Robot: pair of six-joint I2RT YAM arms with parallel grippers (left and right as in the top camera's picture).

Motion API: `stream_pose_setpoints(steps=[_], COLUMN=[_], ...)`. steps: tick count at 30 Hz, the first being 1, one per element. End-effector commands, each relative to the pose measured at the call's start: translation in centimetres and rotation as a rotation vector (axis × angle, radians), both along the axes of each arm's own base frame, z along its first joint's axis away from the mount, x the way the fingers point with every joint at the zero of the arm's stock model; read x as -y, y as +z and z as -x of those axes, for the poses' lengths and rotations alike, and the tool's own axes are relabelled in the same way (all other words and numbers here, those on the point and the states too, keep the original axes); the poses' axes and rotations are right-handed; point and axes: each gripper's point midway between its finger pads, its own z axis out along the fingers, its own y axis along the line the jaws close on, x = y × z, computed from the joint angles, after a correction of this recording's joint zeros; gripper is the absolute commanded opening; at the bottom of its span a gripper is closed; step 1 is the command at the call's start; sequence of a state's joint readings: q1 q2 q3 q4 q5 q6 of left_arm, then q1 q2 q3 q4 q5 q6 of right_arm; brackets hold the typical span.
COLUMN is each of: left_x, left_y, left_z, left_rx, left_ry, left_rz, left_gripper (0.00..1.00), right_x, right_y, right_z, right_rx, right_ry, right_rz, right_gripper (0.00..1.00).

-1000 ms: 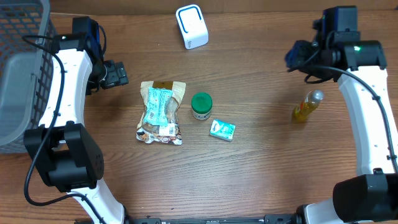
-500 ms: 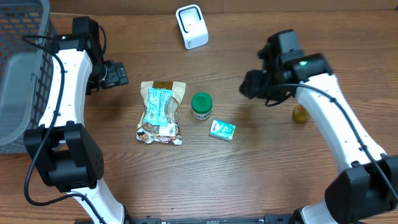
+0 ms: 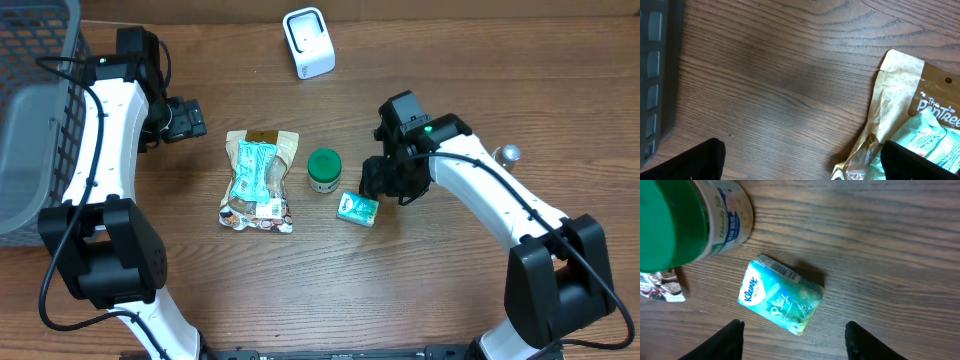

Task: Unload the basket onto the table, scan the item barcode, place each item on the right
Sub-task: 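Release the bottle and move the right gripper over the green tissue pack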

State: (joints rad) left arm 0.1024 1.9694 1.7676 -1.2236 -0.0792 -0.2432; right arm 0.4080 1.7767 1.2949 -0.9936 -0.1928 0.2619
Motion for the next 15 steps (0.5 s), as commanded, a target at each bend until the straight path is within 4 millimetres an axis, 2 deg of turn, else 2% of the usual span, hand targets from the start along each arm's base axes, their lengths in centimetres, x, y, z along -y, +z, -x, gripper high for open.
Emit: stream_pose_setpoints(steps=[1,5,7,8,11,15], left_x=[0.1,0.1,0.1,0.1,0.1,0.1], left_y=[0.8,0.8,0.8,0.8,0.8,0.8], left_z=[-0.4,-0.4,-0.4,-0.4,-0.4,-0.4], left_rx=[0.024,0.024,0.024,0.024,0.025,0.024], left_ry=[-0.016,-0.016,-0.016,-0.016,-0.016,-0.016], left_rz=[-0.01,-0.01,-0.01,-0.01,-0.01,-0.01], left_gripper=[1.0,0.99,0.99,0.99,1.0,1.0], right_x=[0.3,0.0,-0.2,-0.2,-0.3,-0.5], right_y=[-1.6,-3.1,-3.5,-3.7,-4.2,-4.2], right_z=[1.3,3.9,4.5,4.6,4.3,4.0], right_rx=[-0.037,-0.13,-0.152,-0.153,-0.133,-0.129], right_ry=[0.01,0.015,0.017,0.017,0.017,-0.013], right_rz=[0.026,-0.02,-0.036,-0.039,-0.049,-0.057], right_gripper=[0.58,0.56,0.51,0.46,0.22,0.19])
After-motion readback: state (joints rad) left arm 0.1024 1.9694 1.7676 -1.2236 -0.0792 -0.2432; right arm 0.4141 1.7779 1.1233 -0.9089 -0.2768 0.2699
